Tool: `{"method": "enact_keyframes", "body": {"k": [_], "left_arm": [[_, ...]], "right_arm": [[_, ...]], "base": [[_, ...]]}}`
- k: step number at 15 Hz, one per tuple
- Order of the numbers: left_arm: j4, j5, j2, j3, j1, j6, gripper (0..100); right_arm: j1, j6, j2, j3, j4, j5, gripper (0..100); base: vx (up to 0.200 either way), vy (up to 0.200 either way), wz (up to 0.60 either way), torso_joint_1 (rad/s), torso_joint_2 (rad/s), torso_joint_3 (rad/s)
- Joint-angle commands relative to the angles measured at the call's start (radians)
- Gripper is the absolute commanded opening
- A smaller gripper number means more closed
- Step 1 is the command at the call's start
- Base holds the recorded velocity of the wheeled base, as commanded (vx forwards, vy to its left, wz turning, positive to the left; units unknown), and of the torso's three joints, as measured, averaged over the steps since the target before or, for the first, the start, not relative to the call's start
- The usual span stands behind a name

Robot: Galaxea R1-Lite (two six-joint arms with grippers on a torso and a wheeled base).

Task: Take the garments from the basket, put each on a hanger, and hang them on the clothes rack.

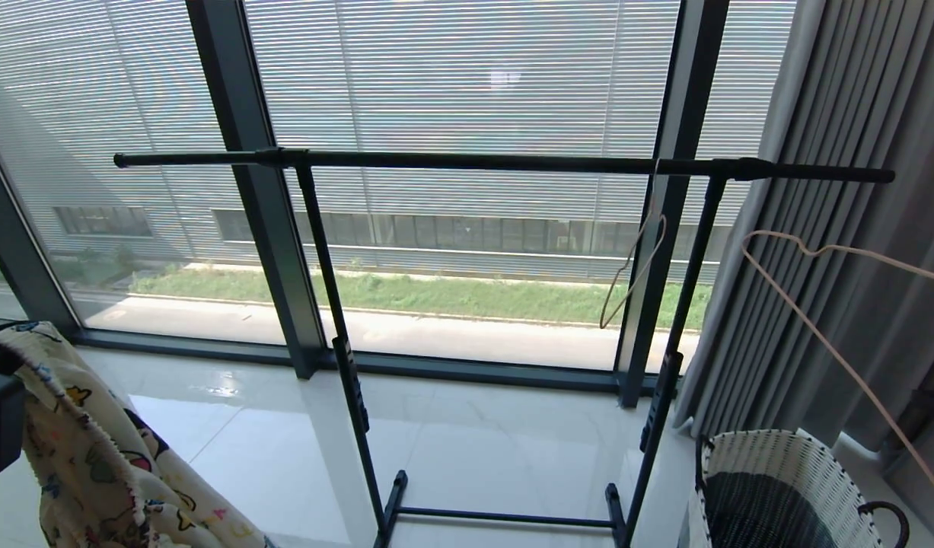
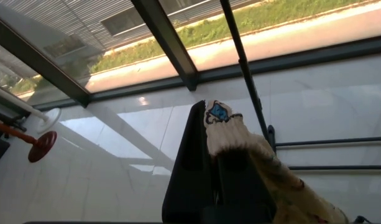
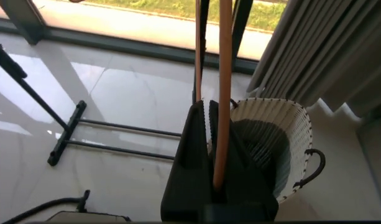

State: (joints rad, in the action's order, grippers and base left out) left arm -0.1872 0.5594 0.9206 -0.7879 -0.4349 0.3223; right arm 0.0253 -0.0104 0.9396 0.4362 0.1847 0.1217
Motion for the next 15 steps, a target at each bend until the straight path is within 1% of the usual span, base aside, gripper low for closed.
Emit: {"method": "enact_keyframes", "body": {"k": [1, 4, 5, 6, 7, 8, 9, 11, 12, 13, 14, 15], "left_arm": [[0.0, 0.001, 0.0, 0.001, -0.002, -0.002, 0], [0.0, -0.01, -0.019, 0.029, -0.005, 0.0, 0], [0.0, -0.019, -0.026, 0.044, -0.019, 0.011, 0], [0.0, -0.027, -0.028, 0.055, -0.045, 0.026, 0], [0.002, -0.027, -0.014, 0.047, -0.051, 0.018, 0], [0.008, -0.027, 0.026, 0.019, -0.051, -0.006, 0], [0.008, -0.026, 0.078, -0.028, -0.051, -0.062, 0], [0.008, -0.009, 0.234, -0.163, -0.051, -0.193, 0], [0.008, 0.027, 0.308, -0.229, -0.051, -0.244, 0], [0.008, 0.067, 0.38, -0.283, -0.053, -0.279, 0], [0.008, 0.086, 0.432, -0.321, -0.053, -0.305, 0], [0.008, 0.088, 0.474, -0.349, -0.053, -0.327, 0]], "right_arm": [[0.022, 0.0, -0.053, 0.004, -0.025, 0.021, 0], [0.035, 0.001, -0.051, 0.024, -0.044, 0.125, 0], [0.038, 0.001, -0.038, 0.035, -0.044, 0.164, 0], [0.062, 0.003, -0.015, 0.05, -0.044, 0.228, 0], [0.094, 0.006, 0.01, 0.055, -0.044, 0.28, 0], [0.142, 0.007, 0.042, 0.053, -0.044, 0.32, 0], [0.202, 0.007, 0.073, 0.05, -0.042, 0.328, 0], [0.369, 0.017, 0.113, 0.045, -0.04, 0.329, 0], [0.455, 0.043, 0.12, 0.047, -0.04, 0.329, 0], [0.539, 0.081, 0.13, 0.047, -0.034, 0.329, 0], [0.601, 0.11, 0.134, 0.047, -0.025, 0.329, 0], [0.642, 0.118, 0.148, 0.047, -0.013, 0.329, 0]], "base": [[-0.2, 0.0, 0.0, 0.007, 0.0, 0.007], [0.0, 0.0, 0.0, 0.0, 0.0, 0.0], [0.0, 0.0, 0.0, 0.0, 0.0, 0.0], [0.0, 0.0, 0.0, 0.0, 0.0, 0.0], [0.0, 0.0, 0.0, 0.0, 0.0, 0.0], [0.0, 0.0, 0.0, 0.0, 0.0, 0.0], [0.0, 0.0, 0.0, 0.0, 0.0, 0.0], [0.0, 0.0, 0.0, 0.0, 0.0, 0.0], [0.0, 0.0, 0.0, 0.0, 0.0, 0.0], [0.0, 0.0, 0.0, 0.0, 0.0, 0.0], [0.0, 0.0, 0.0, 0.0, 0.0, 0.0], [0.0, 0.0, 0.0, 0.0, 0.0, 0.0]]}}
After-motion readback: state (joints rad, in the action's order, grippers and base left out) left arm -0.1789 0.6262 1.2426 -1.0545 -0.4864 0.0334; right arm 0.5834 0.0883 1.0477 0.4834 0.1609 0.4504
